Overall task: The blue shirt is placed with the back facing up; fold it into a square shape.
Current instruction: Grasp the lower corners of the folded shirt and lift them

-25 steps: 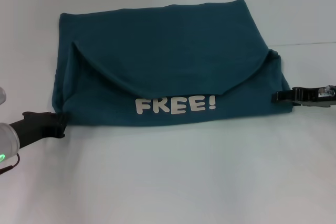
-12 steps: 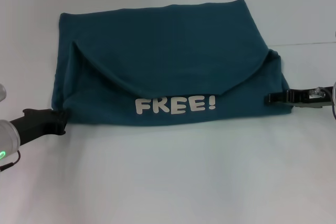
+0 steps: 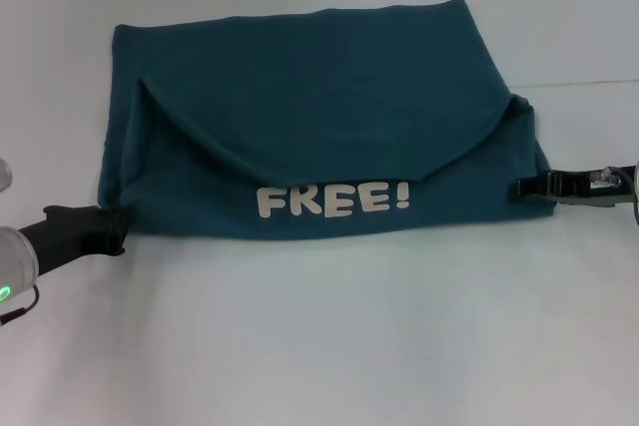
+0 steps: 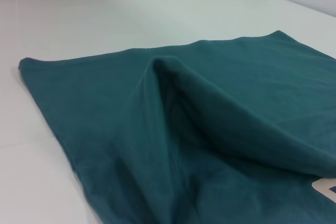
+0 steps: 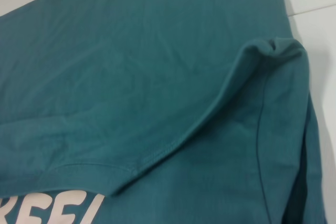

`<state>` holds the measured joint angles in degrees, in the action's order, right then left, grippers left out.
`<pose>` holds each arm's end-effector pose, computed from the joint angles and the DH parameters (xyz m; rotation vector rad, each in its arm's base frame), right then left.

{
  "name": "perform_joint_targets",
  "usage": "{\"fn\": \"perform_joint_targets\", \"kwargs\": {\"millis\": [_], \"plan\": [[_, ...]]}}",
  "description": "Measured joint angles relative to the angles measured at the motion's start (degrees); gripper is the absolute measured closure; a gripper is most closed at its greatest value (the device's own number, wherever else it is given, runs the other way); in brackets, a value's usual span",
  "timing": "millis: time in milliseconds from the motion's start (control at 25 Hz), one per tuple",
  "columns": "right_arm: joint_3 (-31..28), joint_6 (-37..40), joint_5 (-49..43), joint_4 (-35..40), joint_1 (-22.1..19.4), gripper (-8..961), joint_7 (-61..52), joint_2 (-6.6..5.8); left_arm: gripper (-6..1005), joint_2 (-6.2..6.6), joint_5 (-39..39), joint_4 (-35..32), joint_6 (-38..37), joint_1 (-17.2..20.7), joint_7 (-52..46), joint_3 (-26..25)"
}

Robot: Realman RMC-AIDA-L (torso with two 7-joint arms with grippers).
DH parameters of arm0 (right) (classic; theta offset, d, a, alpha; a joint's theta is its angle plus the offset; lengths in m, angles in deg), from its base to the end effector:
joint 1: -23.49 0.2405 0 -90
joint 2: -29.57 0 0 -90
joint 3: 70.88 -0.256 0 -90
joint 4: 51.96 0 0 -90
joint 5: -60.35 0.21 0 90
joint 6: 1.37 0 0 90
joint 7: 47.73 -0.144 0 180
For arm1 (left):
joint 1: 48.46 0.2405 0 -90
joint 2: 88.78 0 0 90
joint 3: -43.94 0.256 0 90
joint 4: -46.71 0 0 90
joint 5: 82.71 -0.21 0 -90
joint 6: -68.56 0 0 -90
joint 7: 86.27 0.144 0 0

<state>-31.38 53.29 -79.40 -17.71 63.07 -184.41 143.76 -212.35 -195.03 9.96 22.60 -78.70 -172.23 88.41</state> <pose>0.3186 0.4145 0.0356 -1.9326 1.5502 0.2331 -0.3118 0.3858 -0.0158 -2.1481 -0.8929 -0.3261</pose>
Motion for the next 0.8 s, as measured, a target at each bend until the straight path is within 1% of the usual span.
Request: {"fn": "perform_joint_targets", "kwargs": {"millis": [360,440,680,800], "plan": [[0.11,0.56,0.16,-0.06,0.1,430,0.04,0.02,988,0.0,-0.04,0.0,-0.02,0.0,0.0,0.01],[-0.01,0.61,0.19,0.09,-0.07,657,0.02,0.01,988,0.0,-0.12,0.0,-0.02,0.0,0.0,0.01],[-0.12,0.7,0.3,0.19,-0.5,862,0.16,0.01,987,0.0,-0.05,0.01,0.0,0.01,0.0,0.01],[-0.25,0.71,0.97,0.28,-0.97,901,0.67,-0.01,987,-0.04,-0.02,0.01,0.0,0.01,0.0,0.01]]}}
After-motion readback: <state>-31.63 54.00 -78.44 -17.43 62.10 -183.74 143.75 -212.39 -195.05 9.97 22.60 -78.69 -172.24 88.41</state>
